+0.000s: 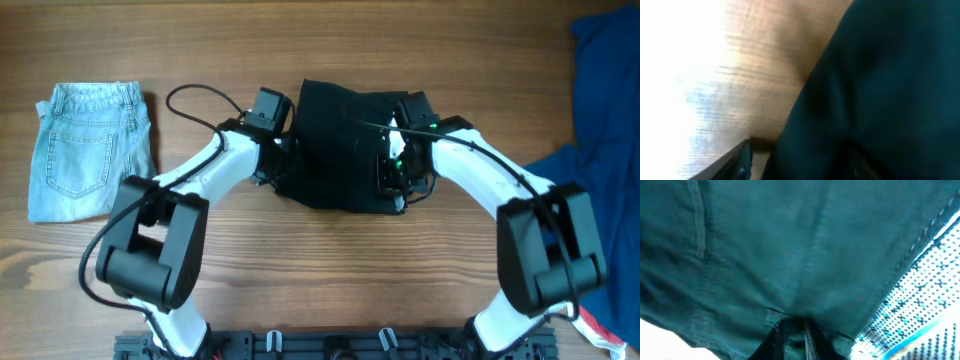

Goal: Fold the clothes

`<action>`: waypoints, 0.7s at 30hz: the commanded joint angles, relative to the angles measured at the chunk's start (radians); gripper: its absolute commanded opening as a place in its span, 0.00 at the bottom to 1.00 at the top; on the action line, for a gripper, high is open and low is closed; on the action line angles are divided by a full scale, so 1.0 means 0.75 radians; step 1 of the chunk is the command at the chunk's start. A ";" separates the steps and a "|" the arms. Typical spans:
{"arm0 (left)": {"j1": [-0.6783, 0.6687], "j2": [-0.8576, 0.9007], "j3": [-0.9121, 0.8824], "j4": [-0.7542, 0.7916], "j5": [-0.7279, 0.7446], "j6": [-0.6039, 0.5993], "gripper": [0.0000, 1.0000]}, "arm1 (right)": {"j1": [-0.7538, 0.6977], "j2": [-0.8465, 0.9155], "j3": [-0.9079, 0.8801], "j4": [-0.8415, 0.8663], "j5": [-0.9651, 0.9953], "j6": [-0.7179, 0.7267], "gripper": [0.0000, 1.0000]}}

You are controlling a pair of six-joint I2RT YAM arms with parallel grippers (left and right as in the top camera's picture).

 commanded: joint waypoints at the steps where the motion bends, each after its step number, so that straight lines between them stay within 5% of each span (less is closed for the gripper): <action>1: -0.009 0.031 0.004 -0.094 -0.002 0.027 0.42 | 0.003 0.054 -0.014 -0.068 0.171 -0.011 0.16; 7: -0.009 0.031 0.004 -0.276 0.063 0.027 0.04 | 0.001 0.056 -0.014 -0.087 0.276 0.020 0.17; 21: -0.036 0.027 0.004 -0.708 0.319 0.027 0.04 | -0.116 0.056 -0.013 -0.010 0.512 0.021 0.19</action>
